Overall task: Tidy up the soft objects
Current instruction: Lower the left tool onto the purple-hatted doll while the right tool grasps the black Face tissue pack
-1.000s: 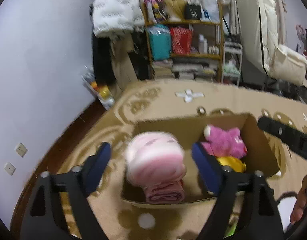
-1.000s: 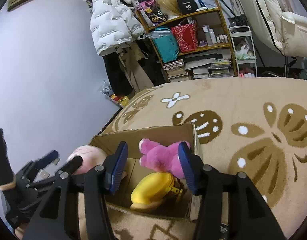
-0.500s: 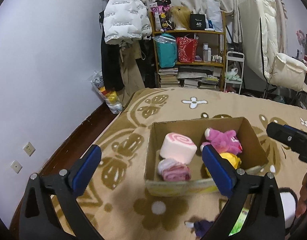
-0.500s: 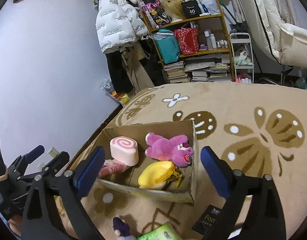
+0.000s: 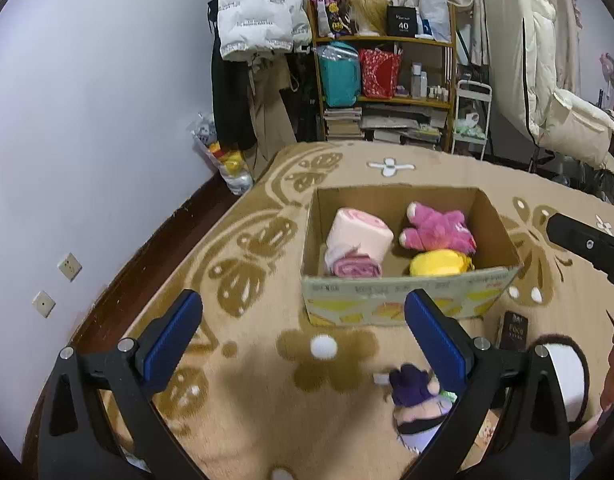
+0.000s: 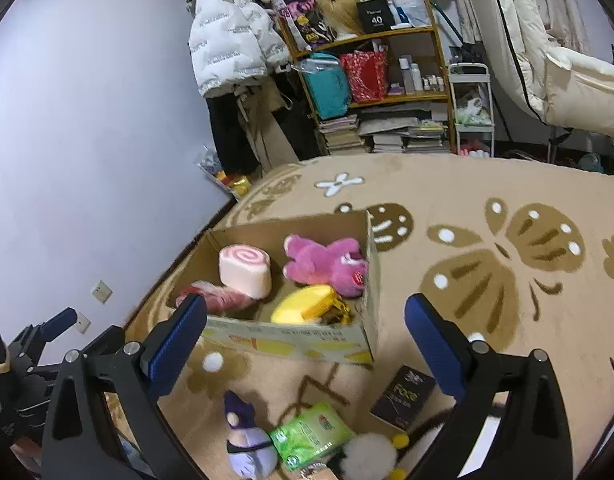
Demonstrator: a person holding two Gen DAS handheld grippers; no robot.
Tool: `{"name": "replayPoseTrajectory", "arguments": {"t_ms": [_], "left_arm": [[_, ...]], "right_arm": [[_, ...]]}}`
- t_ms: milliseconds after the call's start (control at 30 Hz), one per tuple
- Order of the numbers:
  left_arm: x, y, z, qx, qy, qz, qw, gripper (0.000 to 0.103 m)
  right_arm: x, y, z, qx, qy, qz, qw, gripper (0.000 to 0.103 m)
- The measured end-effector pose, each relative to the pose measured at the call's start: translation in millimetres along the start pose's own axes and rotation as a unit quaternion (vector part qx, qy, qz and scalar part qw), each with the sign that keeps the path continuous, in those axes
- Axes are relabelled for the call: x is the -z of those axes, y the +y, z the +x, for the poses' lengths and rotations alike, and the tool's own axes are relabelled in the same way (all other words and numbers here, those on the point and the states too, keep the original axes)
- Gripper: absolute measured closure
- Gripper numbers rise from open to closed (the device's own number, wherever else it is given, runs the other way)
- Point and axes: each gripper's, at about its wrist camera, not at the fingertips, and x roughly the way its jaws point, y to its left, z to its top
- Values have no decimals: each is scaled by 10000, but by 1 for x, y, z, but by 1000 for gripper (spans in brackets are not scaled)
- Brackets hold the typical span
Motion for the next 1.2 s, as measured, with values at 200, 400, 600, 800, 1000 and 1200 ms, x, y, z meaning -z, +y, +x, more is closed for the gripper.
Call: {"name": "replayPoseTrajectory", "arguments": {"t_ms": [200,400,600,800,1000,1200], "left_arm": [[16,-8,4,16,151,-51,9999,3],[29,-19,19,-9,376,90,9993,3],[34,-27,33,31,557,108,9984,3],[35,-40,50,185,780,174,9966,3],[33,-54,63,276,900,378,9948,3],[35,-66,76,405,1154,406,9917,3]], "right_arm": [[15,-11,7,38,234,194,9995,0],[24,-26,23,203,498,427,9976,0],[32,-42,43,417,845,702,9931,0],[41,-51,61,583,1156,842,9880,0],[46,-58,74,662,1363,932,9841,0],[51,-68,88,775,1611,1089,9778,0]]}}
